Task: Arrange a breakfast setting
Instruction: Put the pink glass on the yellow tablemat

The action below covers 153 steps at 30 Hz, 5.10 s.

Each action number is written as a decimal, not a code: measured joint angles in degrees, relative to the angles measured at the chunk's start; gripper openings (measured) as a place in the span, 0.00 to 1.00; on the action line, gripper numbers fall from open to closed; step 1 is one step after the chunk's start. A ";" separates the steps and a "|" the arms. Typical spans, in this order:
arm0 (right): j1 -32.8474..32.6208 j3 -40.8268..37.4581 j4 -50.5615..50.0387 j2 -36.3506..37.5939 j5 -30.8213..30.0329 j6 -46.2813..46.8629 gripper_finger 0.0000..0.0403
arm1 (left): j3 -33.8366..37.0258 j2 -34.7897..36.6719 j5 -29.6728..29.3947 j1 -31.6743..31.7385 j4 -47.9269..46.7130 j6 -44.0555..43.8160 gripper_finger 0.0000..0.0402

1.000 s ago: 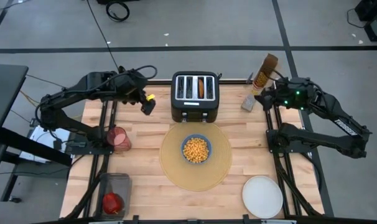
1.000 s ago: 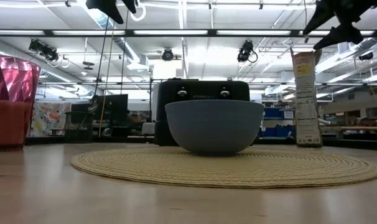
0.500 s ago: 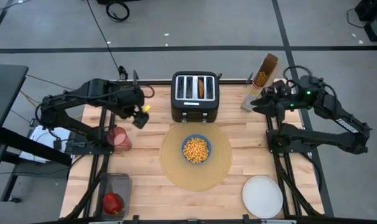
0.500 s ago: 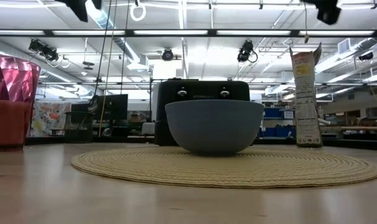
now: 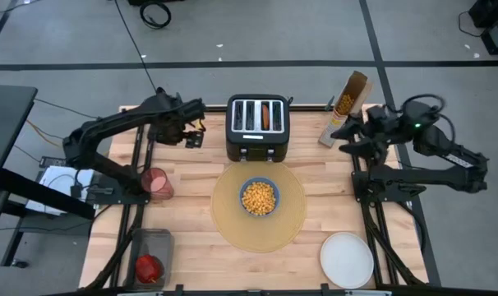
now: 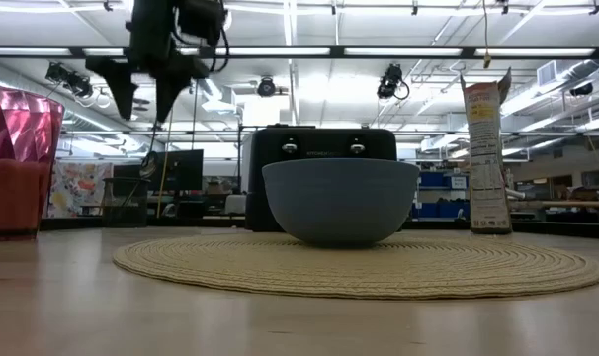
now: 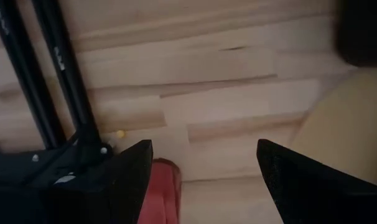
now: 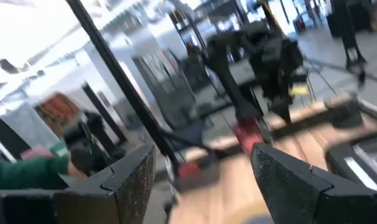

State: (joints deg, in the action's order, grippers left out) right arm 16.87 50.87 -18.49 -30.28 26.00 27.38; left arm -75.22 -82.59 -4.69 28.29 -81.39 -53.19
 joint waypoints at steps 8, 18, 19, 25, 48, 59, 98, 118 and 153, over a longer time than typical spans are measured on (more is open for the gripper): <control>-2.25 -7.95 -1.89 -0.11 -1.60 -3.15 0.66 | 2.46 -7.20 0.41 4.70 0.30 5.63 0.73; -6.84 -11.15 -8.32 2.31 -2.36 -5.44 0.66 | 9.48 -8.18 5.28 4.77 0.00 8.09 0.73; -6.64 -11.30 -9.66 2.88 -2.87 -5.74 0.66 | 9.23 -8.18 6.03 4.29 0.05 8.84 0.73; -5.98 -11.30 -10.31 4.58 -6.02 -6.34 0.66 | 0.63 -7.82 6.88 -0.29 -3.02 7.98 0.73; -11.32 -11.27 -5.59 -5.07 -24.01 -8.86 0.66 | -9.66 -1.67 3.16 -31.63 -8.59 -10.08 0.73; -13.98 -11.24 -4.02 -9.57 -27.96 -5.30 0.66 | 7.55 17.64 2.84 -31.48 -8.39 -16.96 0.73; -22.48 -7.97 15.00 -24.90 -30.89 -20.63 0.68 | 14.28 16.09 9.55 -39.49 1.39 -4.60 0.03; -29.81 -0.20 12.12 -34.14 -31.06 -25.77 0.91 | -33.12 -12.65 0.68 -44.48 -2.62 24.09 0.03; -23.10 -0.20 27.92 -53.39 -22.93 -26.31 0.97 | -50.82 -25.09 -10.65 -44.17 5.96 38.58 0.04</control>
State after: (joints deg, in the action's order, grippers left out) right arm -6.23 50.68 9.43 -83.67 3.07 1.07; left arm -126.04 -107.68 -15.34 -15.88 -75.43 -14.61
